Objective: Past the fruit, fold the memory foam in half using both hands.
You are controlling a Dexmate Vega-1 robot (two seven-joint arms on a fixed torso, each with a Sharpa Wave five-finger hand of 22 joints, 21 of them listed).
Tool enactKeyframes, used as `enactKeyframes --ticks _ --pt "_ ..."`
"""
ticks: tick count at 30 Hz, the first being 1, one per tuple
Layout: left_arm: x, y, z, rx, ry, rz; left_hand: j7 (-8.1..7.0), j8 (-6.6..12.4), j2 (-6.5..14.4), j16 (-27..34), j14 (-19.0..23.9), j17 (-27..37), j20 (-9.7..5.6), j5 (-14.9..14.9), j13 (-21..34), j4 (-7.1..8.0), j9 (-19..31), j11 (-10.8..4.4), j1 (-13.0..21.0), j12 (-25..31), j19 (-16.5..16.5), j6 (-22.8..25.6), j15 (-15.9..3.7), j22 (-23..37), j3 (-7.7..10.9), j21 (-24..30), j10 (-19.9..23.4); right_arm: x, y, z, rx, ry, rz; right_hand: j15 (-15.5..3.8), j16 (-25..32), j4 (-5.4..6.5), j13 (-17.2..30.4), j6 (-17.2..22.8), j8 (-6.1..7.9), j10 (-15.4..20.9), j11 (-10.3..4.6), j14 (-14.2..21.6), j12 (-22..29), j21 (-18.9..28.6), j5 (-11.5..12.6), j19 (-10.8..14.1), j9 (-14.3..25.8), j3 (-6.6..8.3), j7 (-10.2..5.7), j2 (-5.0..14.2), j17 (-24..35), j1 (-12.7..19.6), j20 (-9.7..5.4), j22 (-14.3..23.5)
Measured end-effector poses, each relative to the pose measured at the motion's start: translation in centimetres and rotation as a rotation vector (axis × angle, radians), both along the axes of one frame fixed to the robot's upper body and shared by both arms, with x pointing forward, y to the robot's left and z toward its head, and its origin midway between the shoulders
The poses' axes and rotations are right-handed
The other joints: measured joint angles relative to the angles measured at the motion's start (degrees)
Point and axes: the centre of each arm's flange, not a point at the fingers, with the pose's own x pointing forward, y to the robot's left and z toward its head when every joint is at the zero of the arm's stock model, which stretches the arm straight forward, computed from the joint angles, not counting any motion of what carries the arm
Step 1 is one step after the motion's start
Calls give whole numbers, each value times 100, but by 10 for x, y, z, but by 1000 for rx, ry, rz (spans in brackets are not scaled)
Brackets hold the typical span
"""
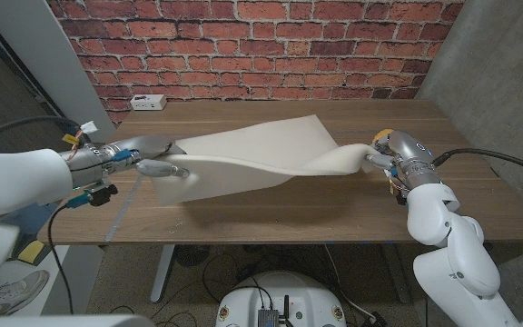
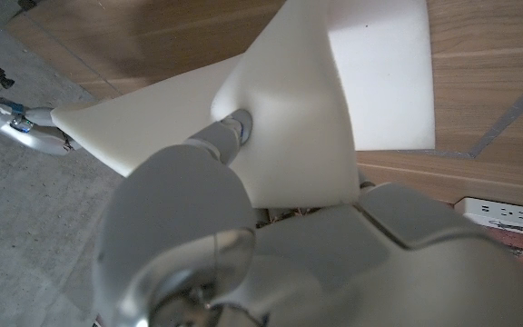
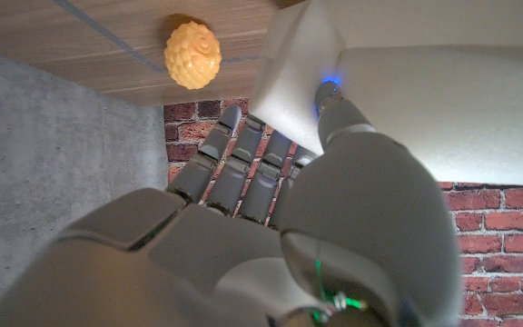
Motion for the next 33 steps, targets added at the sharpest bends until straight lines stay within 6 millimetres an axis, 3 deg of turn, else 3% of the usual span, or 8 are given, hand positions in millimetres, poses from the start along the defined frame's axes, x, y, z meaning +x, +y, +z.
enactKeyframes --ticks 12,33 --pt "26 39 -12 -240 -38 -22 20 -22 -37 -21 73 -28 -22 -11 2 -65 16 20 -37 0 -22 20 -30 -28 65 44 20 24 -2 9 110 -74 130 20 -66 -21 -56 0 40 52 52 23 30 45 59 57 19 -21 0 38 -15 38 120 1" --pt "64 63 -32 -521 -11 -20 41 -55 -68 -26 206 -52 0 -45 37 -151 53 51 -1 0 0 41 -82 -55 117 171 52 52 6 50 80 -247 154 -20 -206 -46 -152 1 35 63 62 146 1 45 121 110 -49 -45 1 36 -92 40 233 -28"
